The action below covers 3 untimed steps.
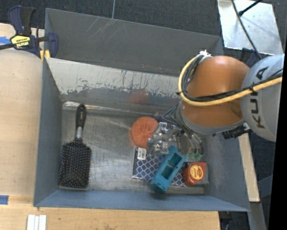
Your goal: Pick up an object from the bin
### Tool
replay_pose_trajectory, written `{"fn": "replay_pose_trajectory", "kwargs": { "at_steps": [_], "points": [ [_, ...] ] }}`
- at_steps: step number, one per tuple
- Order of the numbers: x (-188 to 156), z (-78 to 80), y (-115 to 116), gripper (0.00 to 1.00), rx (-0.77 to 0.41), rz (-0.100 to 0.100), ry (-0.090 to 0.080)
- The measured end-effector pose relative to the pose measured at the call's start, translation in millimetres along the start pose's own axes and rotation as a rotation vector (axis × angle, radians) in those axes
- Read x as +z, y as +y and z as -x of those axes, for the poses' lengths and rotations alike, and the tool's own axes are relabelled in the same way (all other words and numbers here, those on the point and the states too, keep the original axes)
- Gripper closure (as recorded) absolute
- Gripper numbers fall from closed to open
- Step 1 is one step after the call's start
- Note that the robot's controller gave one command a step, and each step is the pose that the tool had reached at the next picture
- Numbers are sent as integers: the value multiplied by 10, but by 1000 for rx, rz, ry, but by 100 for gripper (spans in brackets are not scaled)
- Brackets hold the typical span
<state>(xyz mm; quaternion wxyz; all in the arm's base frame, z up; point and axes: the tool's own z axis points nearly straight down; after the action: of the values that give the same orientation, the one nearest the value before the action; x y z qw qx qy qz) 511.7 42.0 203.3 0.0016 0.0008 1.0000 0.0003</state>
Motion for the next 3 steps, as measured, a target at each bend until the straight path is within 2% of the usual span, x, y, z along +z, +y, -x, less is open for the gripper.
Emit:
{"fn": "replay_pose_trajectory", "kwargs": {
  "at_steps": [1, 2, 3],
  "points": [
    [0, 0, 0, 0, 0, 0, 0],
    [0, 0, -1, 100, 0, 0, 0],
    [0, 0, -1, 100, 0, 0, 0]
  ]
}}
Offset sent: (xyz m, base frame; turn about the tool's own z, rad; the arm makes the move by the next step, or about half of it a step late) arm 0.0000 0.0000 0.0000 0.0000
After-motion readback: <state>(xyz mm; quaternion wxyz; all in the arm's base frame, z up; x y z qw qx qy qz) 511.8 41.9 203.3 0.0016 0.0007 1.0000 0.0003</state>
